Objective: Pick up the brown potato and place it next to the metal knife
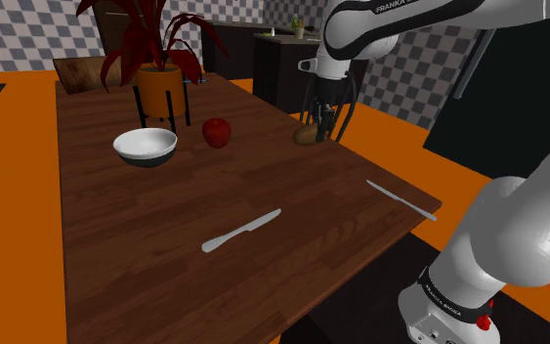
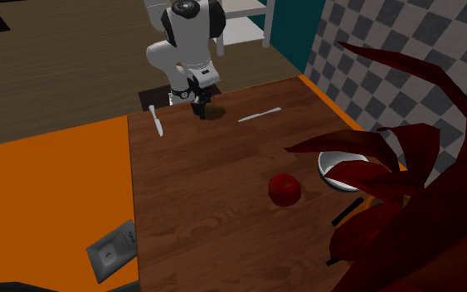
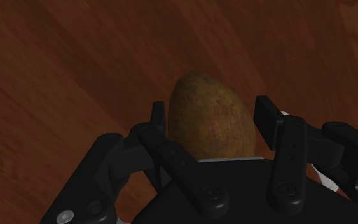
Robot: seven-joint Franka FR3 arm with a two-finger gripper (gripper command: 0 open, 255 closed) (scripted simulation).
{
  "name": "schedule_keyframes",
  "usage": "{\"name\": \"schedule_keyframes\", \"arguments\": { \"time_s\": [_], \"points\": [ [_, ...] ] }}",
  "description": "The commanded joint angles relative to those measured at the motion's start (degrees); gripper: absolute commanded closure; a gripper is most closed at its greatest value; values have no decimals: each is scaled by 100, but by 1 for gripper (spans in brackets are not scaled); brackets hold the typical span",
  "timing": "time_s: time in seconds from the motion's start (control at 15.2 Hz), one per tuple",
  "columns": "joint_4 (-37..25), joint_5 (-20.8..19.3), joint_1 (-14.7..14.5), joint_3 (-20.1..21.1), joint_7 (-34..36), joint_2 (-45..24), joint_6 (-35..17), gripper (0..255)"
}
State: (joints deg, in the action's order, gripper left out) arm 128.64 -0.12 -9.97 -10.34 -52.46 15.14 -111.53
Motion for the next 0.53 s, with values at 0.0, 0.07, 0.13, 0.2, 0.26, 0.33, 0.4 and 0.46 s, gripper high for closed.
{"name": "schedule_keyframes", "arguments": {
  "time_s": [0.0, 0.07, 0.13, 0.2, 0.26, 0.33, 0.4, 0.46],
  "points": [
    [293, -104, 121, -135, -200, 275, -20, 255],
    [419, -160, 182, -198, -289, 418, -3, 255],
    [538, -220, 245, -263, -380, 559, 17, 255],
    [651, -282, 310, -331, -472, 697, 40, 255],
    [758, -347, 377, -400, -566, 832, 65, 255],
    [857, -415, 447, -470, -663, 963, 93, 255],
    [951, -485, 519, -542, -761, 1091, 124, 255],
    [1038, -557, 594, -617, -862, 1214, 156, 255]
  ]
}}
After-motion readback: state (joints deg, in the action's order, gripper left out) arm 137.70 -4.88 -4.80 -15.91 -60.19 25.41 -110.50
